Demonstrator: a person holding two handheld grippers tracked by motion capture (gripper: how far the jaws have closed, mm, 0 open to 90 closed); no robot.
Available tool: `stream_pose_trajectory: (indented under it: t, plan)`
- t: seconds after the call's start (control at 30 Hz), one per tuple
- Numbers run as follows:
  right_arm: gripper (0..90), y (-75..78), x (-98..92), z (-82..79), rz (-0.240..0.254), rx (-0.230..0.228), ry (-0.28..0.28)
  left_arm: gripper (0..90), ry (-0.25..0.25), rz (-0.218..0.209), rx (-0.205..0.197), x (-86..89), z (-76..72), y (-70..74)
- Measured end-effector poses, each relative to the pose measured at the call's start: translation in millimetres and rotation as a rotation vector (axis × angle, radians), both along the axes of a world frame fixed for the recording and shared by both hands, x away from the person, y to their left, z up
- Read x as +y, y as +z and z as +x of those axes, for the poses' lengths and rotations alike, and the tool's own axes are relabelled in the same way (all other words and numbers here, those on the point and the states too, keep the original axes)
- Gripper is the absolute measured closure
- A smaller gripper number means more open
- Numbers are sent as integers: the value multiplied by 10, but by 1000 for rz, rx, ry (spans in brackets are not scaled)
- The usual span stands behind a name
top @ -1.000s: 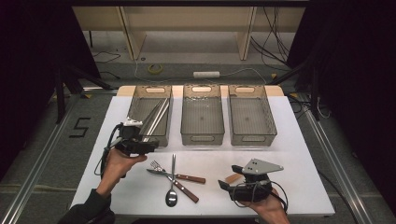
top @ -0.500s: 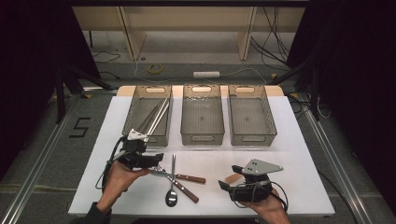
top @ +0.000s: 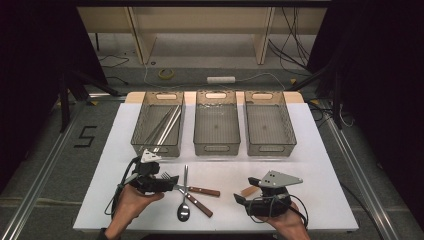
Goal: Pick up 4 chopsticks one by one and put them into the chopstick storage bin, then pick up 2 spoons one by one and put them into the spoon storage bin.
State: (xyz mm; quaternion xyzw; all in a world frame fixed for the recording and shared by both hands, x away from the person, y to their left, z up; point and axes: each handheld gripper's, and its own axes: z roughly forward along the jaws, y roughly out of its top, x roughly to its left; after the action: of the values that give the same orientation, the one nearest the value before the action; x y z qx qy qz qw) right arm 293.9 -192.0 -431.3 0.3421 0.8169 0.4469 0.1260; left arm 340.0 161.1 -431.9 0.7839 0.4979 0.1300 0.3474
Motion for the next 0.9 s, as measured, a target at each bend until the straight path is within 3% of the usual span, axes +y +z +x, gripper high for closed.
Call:
stream_pose_trajectory:
  t: [0.4,0.9]
  plan:
    - [289,-8,16,1,-3,4,0,215,2,-4,14,-27,-96,-65]
    - [289,-18,34,-2,-14,7,6,258,-59,16,67,-208,-214,-178]
